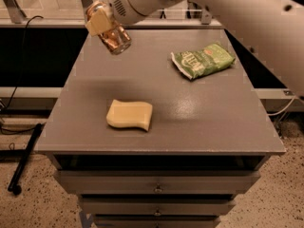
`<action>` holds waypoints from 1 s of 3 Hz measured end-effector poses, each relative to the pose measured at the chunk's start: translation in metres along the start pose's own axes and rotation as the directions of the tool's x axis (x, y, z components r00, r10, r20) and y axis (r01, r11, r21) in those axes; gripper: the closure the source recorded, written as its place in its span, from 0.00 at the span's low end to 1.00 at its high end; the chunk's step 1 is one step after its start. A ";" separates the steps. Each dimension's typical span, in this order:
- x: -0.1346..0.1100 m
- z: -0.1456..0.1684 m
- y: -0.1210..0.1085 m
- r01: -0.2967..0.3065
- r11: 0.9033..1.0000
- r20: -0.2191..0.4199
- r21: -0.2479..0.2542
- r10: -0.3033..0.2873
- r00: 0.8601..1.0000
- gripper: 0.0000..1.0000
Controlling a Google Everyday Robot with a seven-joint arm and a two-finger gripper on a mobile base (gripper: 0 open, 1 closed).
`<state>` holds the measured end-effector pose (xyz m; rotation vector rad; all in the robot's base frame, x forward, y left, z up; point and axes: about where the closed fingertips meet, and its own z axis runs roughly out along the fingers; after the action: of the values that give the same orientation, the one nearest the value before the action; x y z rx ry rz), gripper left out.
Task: Place orange can upright
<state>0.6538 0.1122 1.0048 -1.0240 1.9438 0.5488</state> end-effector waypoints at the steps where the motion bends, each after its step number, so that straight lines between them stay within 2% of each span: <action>1: 0.019 -0.020 0.012 0.007 0.998 0.109 -0.055 -0.001 0.994 1.00; 2: 0.030 -0.050 -0.006 0.030 0.999 0.134 -0.017 -0.027 0.991 1.00; 3: 0.038 -0.042 -0.019 0.006 0.999 0.186 -0.036 0.001 0.983 1.00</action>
Offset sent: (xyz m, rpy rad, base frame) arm -0.0230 -0.0115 -0.0047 0.0942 -0.0336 0.0470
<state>0.6373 0.0554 0.9961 -0.9622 1.7734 0.6567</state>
